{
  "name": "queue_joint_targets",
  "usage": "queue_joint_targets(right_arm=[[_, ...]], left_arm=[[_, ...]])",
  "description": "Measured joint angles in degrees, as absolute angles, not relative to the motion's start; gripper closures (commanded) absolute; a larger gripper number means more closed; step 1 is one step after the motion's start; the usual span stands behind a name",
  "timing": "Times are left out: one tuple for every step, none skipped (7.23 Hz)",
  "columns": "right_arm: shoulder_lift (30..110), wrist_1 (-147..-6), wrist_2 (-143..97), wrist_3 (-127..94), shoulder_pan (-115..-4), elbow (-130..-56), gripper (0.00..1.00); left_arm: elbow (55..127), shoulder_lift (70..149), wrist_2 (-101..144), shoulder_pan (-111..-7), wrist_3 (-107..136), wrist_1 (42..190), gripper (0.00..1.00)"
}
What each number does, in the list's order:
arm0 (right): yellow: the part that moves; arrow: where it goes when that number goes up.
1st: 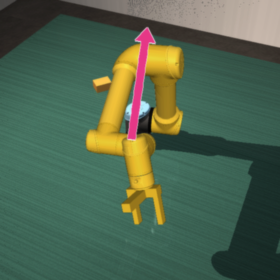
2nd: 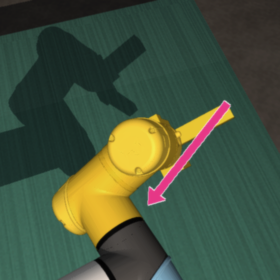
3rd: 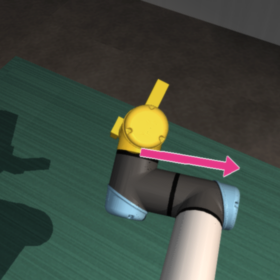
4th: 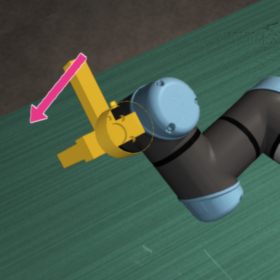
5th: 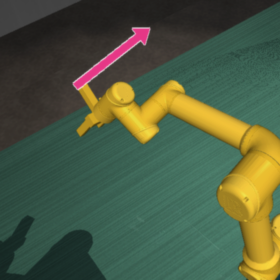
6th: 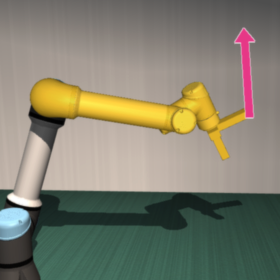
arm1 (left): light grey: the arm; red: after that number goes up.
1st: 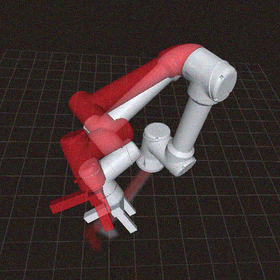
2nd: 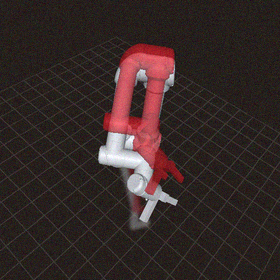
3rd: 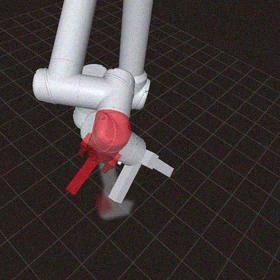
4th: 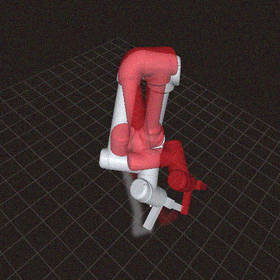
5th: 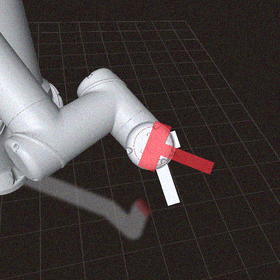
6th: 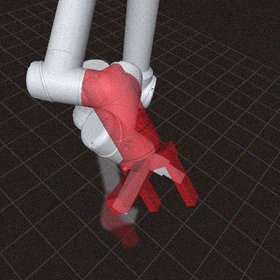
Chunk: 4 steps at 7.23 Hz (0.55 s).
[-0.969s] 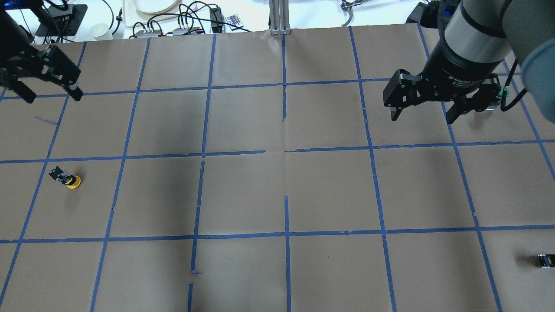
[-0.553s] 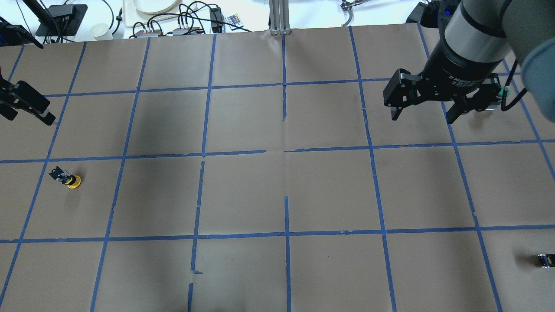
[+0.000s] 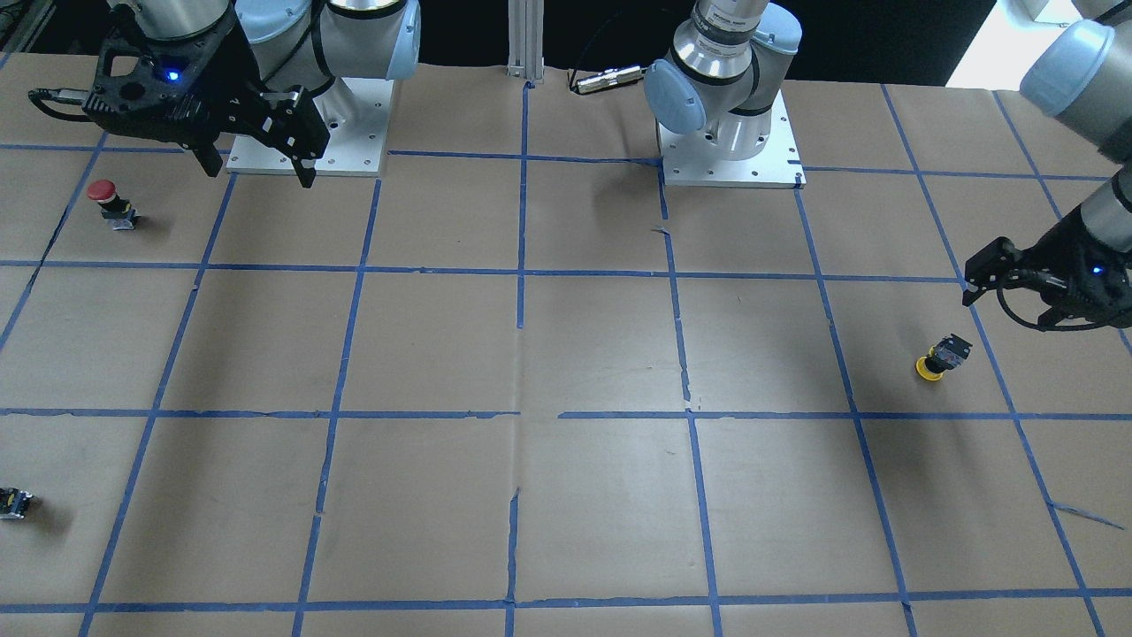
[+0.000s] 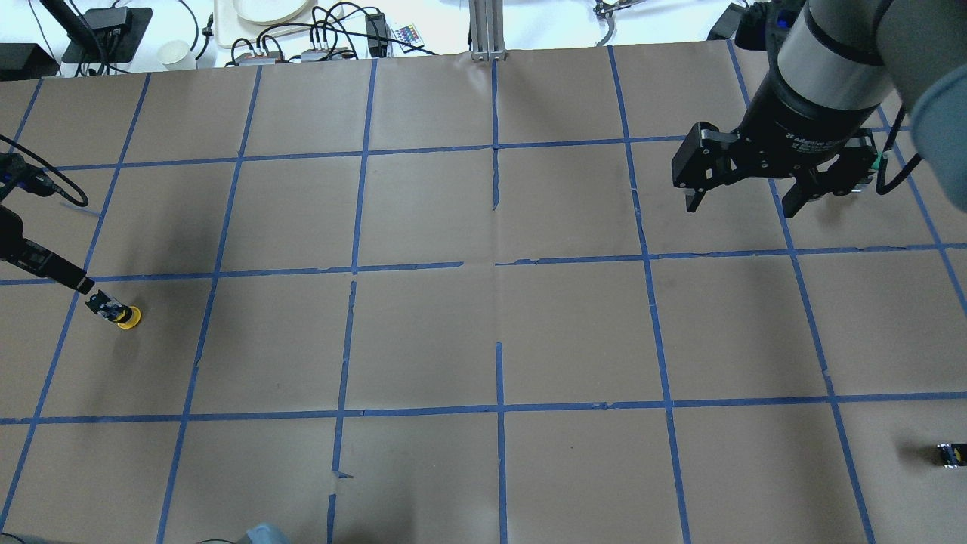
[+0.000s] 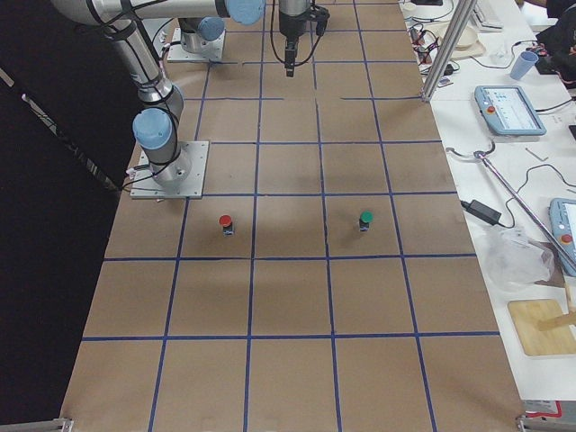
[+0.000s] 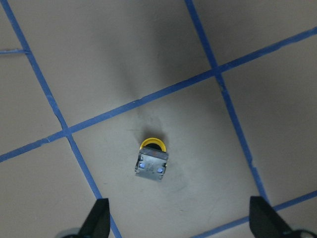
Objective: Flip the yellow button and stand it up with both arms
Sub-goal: 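Close the left gripper on the button's black body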
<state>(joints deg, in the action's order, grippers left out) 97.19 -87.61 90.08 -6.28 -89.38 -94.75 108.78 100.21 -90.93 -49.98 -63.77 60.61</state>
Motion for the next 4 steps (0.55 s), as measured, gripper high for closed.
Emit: queue_joint_targets(right_arm=[[97.2, -87.8, 90.0, -6.3, -89.5, -94.7, 0.0], [97.1, -87.9, 89.8, -6.4, -89.5, -94.7, 0.0], [97.1, -87.8, 89.7, -6.4, -89.5, -94.7, 0.0], [97.2, -87.6, 89.8, -6.3, -89.5, -94.7, 0.0]], left_arm=[[110.4, 101.2, -90.7, -49.0, -64.5, 58.8, 0.02], [111.1, 102.0, -90.1, -48.5, -64.7, 58.2, 0.02], [111.2, 103.0, -89.6, -48.4, -64.4, 57.8, 0.02], [111.2, 104.2, -89.3, -48.3, -63.1, 57.4, 0.02]])
